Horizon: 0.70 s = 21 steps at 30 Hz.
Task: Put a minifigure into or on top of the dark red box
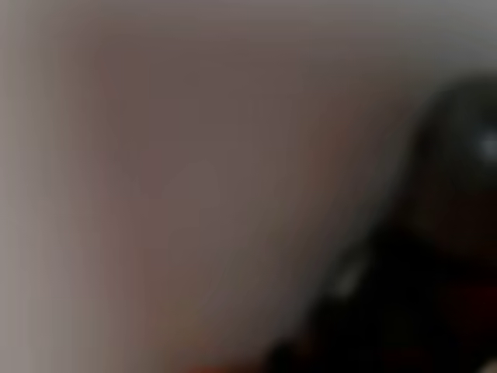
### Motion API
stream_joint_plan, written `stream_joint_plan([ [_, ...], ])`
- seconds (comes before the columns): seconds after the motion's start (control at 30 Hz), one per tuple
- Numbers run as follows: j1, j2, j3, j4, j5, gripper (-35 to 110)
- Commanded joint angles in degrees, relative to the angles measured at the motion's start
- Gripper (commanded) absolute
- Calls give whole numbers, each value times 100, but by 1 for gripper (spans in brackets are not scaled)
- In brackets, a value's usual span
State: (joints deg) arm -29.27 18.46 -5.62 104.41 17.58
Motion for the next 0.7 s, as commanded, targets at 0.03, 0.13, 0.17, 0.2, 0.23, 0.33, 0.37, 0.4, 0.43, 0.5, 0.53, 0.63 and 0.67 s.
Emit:
stream_joint_plan([
  [0.03,26,105,-229,97,0,21],
  [0.13,35,88,-220,97,9,20],
  [0.17,44,79,-220,97,18,19],
  [0.2,44,79,-220,97,26,19],
  [0.23,44,79,-220,97,26,18],
  [0.33,44,79,-211,97,44,15],
  [0.37,44,79,-211,97,35,13],
  [0.4,44,79,-211,97,35,11],
  [0.43,53,79,-211,97,35,9],
  [0.5,44,79,-202,97,18,5],
  [0.53,35,88,-202,97,9,2],
  [0.63,26,114,-176,97,9,0],
  [0.67,26,114,-167,97,18,0],
])
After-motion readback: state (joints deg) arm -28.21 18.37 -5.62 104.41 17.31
